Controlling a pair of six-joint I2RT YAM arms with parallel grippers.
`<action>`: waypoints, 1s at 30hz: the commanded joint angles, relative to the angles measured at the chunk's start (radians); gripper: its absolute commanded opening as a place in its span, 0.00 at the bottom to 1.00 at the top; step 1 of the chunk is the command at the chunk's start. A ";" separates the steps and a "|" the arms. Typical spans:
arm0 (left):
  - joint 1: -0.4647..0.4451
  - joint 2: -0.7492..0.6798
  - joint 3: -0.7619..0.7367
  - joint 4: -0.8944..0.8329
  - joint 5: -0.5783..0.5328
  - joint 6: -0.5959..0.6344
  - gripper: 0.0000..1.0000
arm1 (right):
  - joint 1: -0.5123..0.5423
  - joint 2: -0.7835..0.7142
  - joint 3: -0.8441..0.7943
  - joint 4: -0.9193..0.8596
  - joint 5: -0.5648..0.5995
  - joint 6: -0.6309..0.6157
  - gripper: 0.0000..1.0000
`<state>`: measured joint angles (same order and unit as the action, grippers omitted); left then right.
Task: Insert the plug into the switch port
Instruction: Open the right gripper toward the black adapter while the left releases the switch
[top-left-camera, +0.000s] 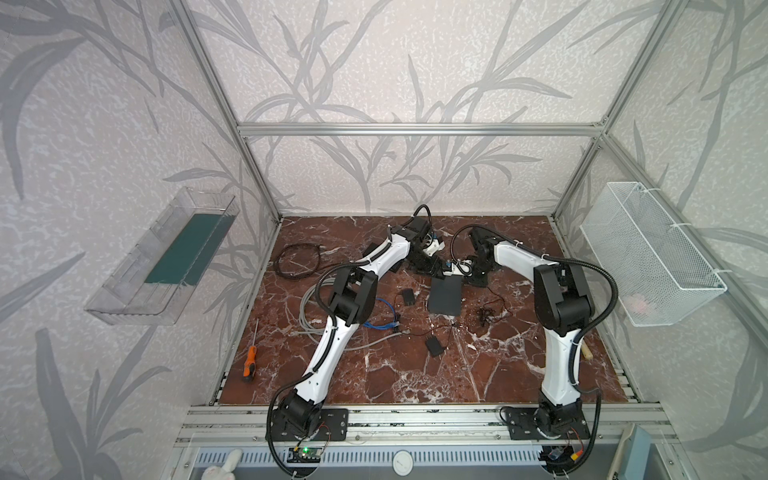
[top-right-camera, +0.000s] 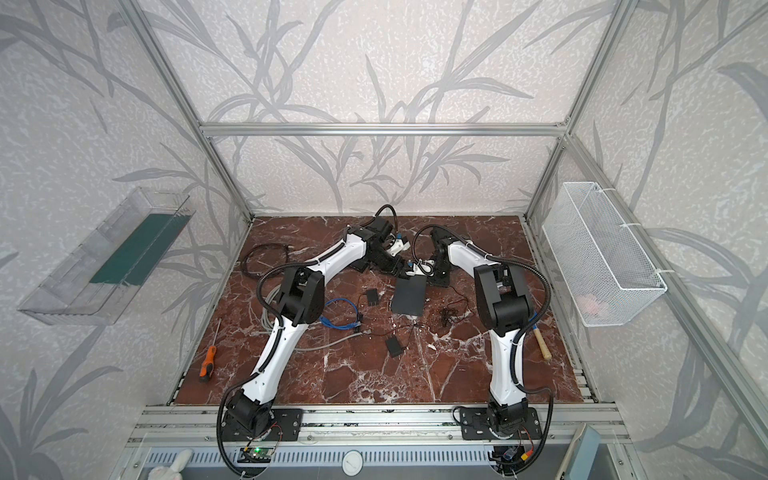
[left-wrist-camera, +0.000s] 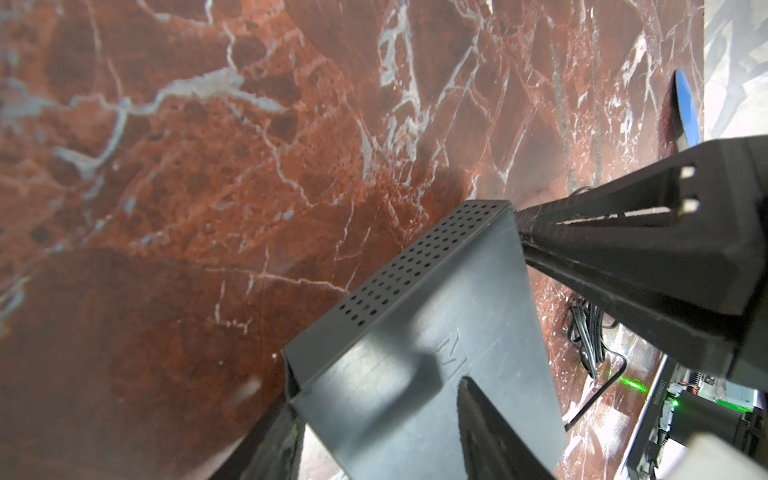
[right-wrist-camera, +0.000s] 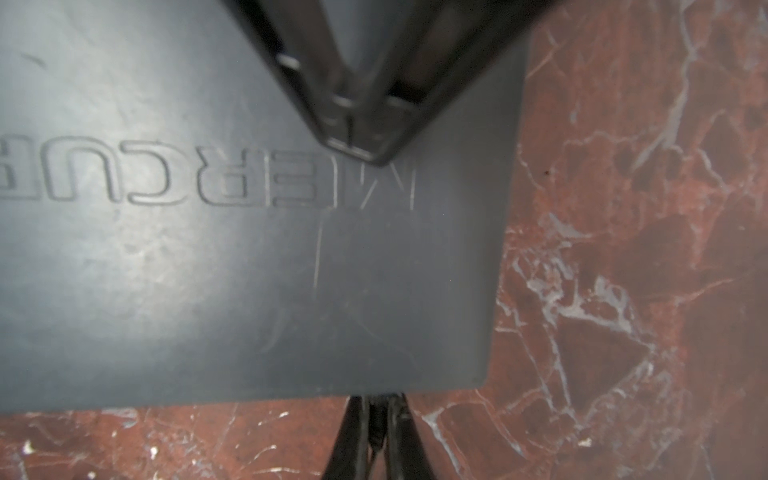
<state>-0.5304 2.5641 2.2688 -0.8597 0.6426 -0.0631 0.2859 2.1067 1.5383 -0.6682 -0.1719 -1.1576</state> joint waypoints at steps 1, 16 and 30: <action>-0.053 0.058 0.015 0.028 0.149 0.014 0.59 | 0.064 0.016 0.067 0.131 -0.127 0.012 0.01; 0.014 -0.041 -0.046 0.021 -0.079 -0.135 0.62 | -0.027 -0.024 0.026 0.140 0.037 0.312 0.39; 0.061 -0.223 -0.235 0.102 -0.223 -0.217 0.64 | -0.008 -0.275 -0.089 -0.057 -0.093 0.886 0.48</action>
<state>-0.4824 2.4195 2.0632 -0.7815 0.4927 -0.2344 0.2710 1.9232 1.4956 -0.6323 -0.1940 -0.4313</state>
